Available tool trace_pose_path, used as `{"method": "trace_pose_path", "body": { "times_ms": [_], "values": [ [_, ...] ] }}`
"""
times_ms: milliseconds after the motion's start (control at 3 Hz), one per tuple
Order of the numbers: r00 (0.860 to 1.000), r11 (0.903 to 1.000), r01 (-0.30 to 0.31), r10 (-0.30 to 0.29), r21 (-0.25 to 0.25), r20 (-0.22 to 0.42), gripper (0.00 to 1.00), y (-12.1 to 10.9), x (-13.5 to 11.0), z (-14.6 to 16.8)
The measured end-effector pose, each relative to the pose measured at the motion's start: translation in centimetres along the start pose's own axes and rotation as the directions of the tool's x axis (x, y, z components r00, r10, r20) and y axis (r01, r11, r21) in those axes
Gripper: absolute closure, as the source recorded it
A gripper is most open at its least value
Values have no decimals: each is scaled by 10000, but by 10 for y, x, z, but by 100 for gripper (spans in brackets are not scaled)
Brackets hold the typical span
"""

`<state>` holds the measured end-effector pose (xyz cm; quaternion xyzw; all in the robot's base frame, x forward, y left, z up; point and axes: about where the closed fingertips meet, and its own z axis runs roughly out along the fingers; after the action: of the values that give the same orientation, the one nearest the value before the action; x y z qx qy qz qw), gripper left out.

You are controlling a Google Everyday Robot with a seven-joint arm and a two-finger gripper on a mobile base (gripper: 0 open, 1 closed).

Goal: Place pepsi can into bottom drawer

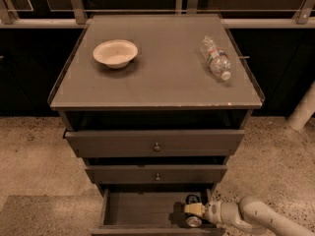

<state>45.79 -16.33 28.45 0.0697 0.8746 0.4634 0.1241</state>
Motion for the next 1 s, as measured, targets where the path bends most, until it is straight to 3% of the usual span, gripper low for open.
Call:
{"method": "trace_pose_path", "body": {
  "times_ms": [667, 1000],
  "values": [
    [9996, 9983, 279, -274, -520, 109, 100, -30, -27, 53],
    [9987, 9978, 464, -473, -473, -166, 100, -39, -34, 77]
  ]
}}
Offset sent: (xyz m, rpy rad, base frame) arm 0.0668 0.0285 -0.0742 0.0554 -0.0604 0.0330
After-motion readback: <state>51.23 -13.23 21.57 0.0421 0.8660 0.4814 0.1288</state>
